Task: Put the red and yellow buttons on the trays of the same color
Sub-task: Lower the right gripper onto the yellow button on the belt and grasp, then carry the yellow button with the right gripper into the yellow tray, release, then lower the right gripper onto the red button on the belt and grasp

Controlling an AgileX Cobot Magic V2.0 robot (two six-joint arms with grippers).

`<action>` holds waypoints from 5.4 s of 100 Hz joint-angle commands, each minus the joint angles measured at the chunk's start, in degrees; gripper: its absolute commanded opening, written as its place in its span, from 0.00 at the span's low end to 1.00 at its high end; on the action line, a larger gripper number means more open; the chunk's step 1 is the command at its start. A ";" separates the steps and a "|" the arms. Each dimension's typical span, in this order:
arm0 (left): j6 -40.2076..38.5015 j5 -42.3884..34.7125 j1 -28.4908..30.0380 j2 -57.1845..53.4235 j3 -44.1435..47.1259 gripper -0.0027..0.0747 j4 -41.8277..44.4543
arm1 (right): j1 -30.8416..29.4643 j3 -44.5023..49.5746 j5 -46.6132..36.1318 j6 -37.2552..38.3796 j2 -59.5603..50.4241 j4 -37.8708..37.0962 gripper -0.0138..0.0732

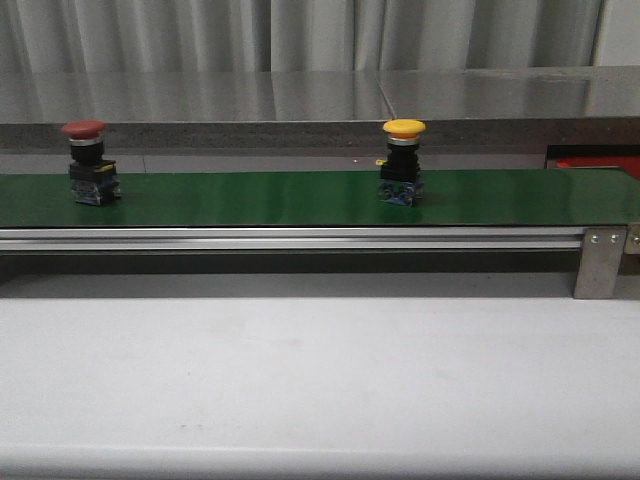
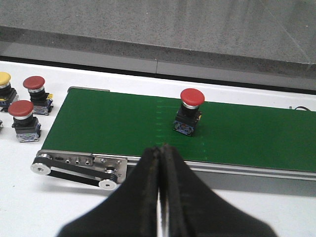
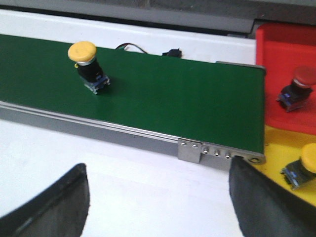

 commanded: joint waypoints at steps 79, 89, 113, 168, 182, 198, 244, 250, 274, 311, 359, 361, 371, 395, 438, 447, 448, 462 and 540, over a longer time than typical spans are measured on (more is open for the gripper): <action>-0.04 -4.42 -0.39 -0.07 -1.42 0.01 -0.78 | 7.32 -32.08 1.47 -5.78 43.58 1.45 0.83; -0.04 -4.42 -0.39 -0.07 -1.42 0.01 -0.78 | 7.32 -33.42 1.45 -6.42 44.97 1.45 0.83; -0.04 -4.42 -0.39 -0.07 -1.42 0.01 -0.78 | 7.39 -37.84 1.96 -7.47 49.47 1.45 0.83; -0.04 -4.42 -0.39 -0.07 -1.42 0.01 -0.78 | 6.91 -42.08 6.43 -8.11 53.56 0.37 0.29; -0.04 -4.42 -0.39 -0.07 -1.42 0.01 -0.78 | 5.28 -41.90 9.77 -3.84 51.10 -1.43 0.29; -0.04 -4.42 -0.39 -0.07 -1.42 0.01 -0.78 | 1.96 -37.88 9.92 -0.21 44.74 -4.15 0.29; -0.04 -4.42 -0.39 -0.07 -1.42 0.01 -0.78 | -17.42 -13.92 1.79 4.55 25.53 -4.16 0.29; -0.04 -4.42 -0.39 -0.07 -1.42 0.01 -0.78 | -18.91 -11.48 -0.75 5.66 25.55 -4.09 0.29; -0.04 -4.42 -0.39 -0.07 -1.42 0.01 -0.78 | -19.84 -5.08 -9.57 6.10 29.07 -3.84 0.29; -0.04 -4.42 -0.39 -0.07 -1.42 0.01 -0.78 | -19.84 -4.78 -12.95 6.10 38.49 -3.84 0.29; -0.04 -4.42 -0.39 -0.07 -1.42 0.01 -0.78 | -19.84 -5.79 -9.34 6.37 37.28 -3.29 0.80; -0.04 -4.42 -0.39 -0.07 -1.42 0.01 -0.78 | -19.84 -6.05 -8.95 6.37 36.81 -3.29 0.80; -0.04 -4.42 -0.39 -0.07 -1.42 0.01 -0.78 | -19.84 -7.48 -6.72 6.37 33.97 -3.29 0.79; -0.04 -4.42 -0.39 -0.07 -1.42 0.01 -0.78 | -17.55 -11.50 -1.05 4.87 26.39 -3.29 0.79; -0.04 -4.42 -0.39 -0.07 -1.42 0.01 -0.78 | 3.62 -23.57 1.44 1.66 31.66 -3.10 0.79; -0.04 -4.42 -0.39 -0.07 -1.42 0.01 -0.78 | 6.90 -26.95 1.43 1.66 35.24 -3.10 0.79; -0.04 -4.42 -0.39 -0.07 -1.42 0.01 -0.78 | 7.13 -27.25 1.43 1.66 35.53 -3.10 0.79; -0.04 -4.42 -0.39 -0.07 -1.42 0.01 -0.78 | 11.01 -33.37 2.17 1.61 41.58 -3.22 0.79; -0.04 -4.42 -0.39 -0.07 -1.42 0.01 -0.78 | 15.57 -48.62 3.58 1.59 57.84 -4.56 0.57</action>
